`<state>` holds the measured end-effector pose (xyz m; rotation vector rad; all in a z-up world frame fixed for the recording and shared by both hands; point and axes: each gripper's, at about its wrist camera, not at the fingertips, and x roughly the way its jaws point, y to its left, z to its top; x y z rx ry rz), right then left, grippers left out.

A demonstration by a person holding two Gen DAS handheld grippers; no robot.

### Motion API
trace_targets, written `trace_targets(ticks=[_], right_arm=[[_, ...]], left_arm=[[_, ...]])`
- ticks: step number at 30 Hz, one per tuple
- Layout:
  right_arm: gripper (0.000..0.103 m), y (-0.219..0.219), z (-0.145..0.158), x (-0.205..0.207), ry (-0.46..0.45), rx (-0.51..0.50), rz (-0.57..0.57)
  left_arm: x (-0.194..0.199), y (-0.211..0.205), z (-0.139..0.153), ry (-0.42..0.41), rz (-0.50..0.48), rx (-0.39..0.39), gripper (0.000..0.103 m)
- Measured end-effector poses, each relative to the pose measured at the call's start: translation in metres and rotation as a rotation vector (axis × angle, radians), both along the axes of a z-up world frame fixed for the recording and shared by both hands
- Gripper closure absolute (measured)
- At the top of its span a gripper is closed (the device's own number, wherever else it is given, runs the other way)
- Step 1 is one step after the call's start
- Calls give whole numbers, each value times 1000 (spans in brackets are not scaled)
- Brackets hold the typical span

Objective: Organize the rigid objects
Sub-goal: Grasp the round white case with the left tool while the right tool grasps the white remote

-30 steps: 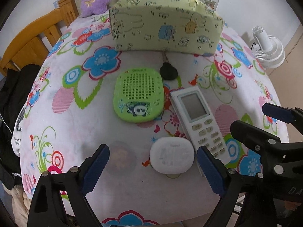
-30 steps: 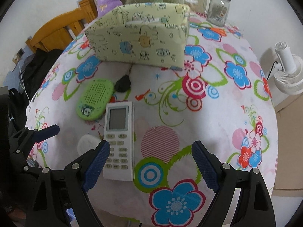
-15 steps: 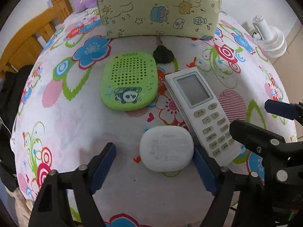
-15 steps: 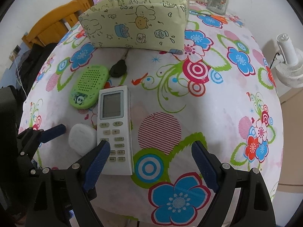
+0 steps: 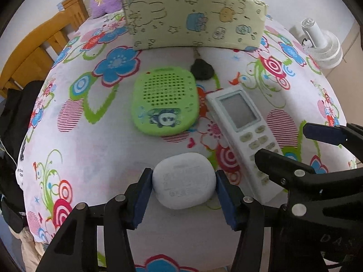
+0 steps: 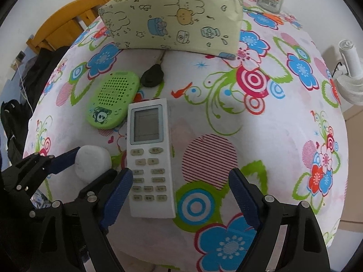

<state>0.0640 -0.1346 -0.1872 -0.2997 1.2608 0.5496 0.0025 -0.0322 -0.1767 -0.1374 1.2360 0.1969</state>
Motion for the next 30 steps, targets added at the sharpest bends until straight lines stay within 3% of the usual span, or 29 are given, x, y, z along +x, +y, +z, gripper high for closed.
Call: trace_targets(ticks=[12,15,21,30], right_arm=[[22,25,-15,1,32,25,-25],[26,30,-15,0,-2,19,-26],[55,40,-16,-8,-93,-77,-11],[57,35,-14,-5,-31,-55,-84]], left_arm=[[-3,29,-2,2,-15,20,46],[-2,31,-2,1,-40,41,46],[-1,37,-3,10,-48,23,46],[15,55,9,-13,-48,-27,46]])
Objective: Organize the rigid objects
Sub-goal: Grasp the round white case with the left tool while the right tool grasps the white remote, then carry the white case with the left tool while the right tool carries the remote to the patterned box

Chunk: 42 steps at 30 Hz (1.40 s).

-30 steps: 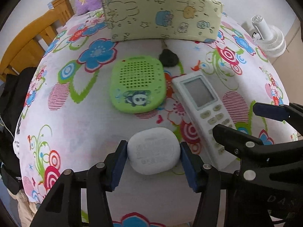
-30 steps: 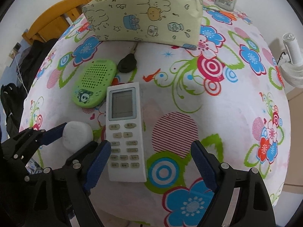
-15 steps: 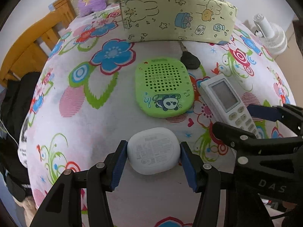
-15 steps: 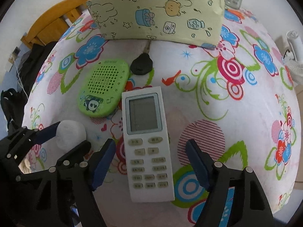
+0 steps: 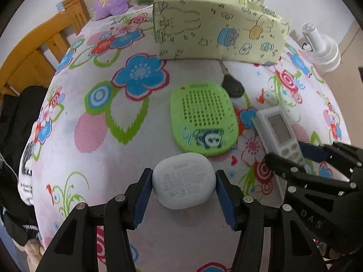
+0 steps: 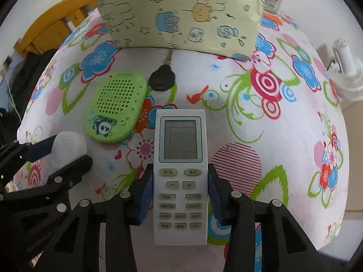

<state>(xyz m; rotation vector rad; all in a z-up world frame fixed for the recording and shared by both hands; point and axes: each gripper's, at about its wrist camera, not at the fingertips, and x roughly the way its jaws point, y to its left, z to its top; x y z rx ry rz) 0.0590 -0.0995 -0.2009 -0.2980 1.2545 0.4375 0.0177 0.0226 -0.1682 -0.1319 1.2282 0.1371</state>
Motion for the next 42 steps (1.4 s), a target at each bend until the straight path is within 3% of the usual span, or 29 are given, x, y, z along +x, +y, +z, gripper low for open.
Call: trace_targets(ticks=[5,10,42], right_arm=[[57,-1,8,5,35,31,-75],[57,-1,28,8,-7,44,-111],[56,3,127,29,-214,142,-292]], left_arm=[[13,4,7,-14,-34,-6,46],[16,1,17,-28,-54,-31,46],[57,12,114,-210,-196,0,46]])
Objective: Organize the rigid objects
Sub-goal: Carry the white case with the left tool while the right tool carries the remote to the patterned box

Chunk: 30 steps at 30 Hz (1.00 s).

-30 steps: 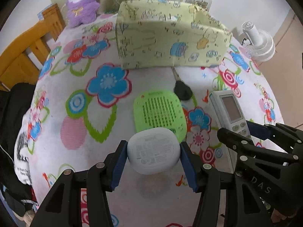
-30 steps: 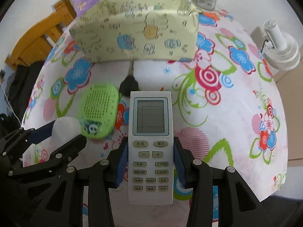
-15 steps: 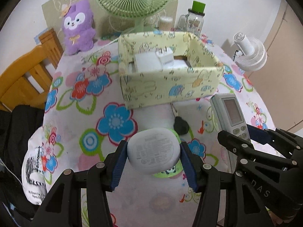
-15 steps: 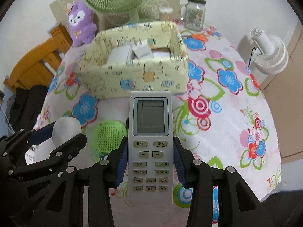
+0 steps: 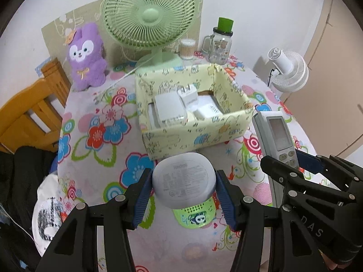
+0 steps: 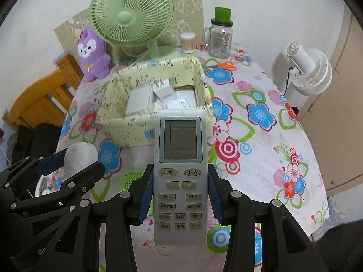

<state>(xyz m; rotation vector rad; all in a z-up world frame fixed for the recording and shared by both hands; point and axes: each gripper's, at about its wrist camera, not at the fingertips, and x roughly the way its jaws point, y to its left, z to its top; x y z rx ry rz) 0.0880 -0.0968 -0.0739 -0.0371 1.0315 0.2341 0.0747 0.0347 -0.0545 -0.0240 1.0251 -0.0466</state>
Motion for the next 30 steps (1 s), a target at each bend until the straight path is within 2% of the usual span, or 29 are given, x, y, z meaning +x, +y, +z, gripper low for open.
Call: trace_targets(ticks=[10,23,30], right_arm=[[56,-1,15,19,-6,33,-4],[56,-3,18,63,-6,40,48],[56,0,23,88,-16,34,64]], left_arm=[[18,-1,18,-29,-8,16,46],[55,-3,21,-32,15,36,46],[76,0,26,-42,36,22,46]])
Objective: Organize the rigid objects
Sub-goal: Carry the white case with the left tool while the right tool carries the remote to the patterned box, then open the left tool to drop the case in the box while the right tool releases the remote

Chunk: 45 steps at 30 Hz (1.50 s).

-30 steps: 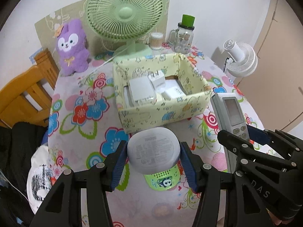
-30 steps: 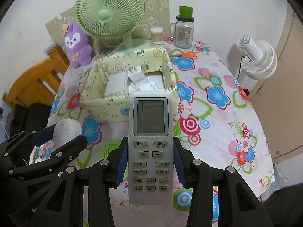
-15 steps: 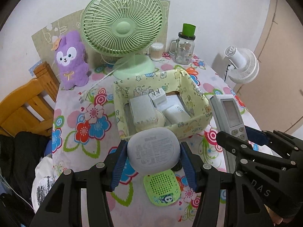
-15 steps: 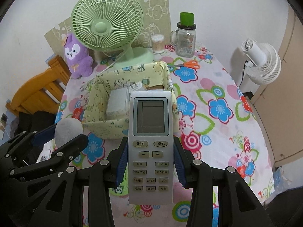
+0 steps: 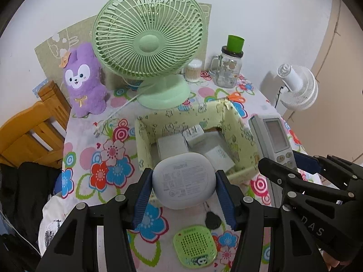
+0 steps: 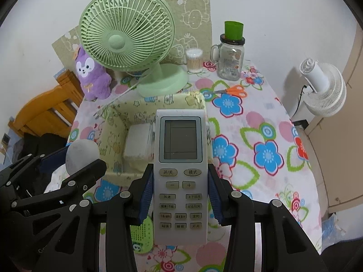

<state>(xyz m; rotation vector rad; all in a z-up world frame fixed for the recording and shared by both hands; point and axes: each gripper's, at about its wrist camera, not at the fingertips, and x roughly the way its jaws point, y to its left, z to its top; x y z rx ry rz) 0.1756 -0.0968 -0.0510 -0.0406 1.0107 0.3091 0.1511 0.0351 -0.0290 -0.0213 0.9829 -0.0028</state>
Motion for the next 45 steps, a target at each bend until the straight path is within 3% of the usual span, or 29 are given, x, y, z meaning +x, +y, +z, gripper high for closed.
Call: trace_targets(ticks=[15,31,45], right_arm=[[56,11,-7,42,5,-13,45],[56,17,-32,70,68,-6,69],[56,17,-41,80,94,-13,105]], left_arm=[[35,9,-9,11,50,-17,46],[70,18,-55,92,97,-44,46],[78,10,-90,176,91,-56,45]])
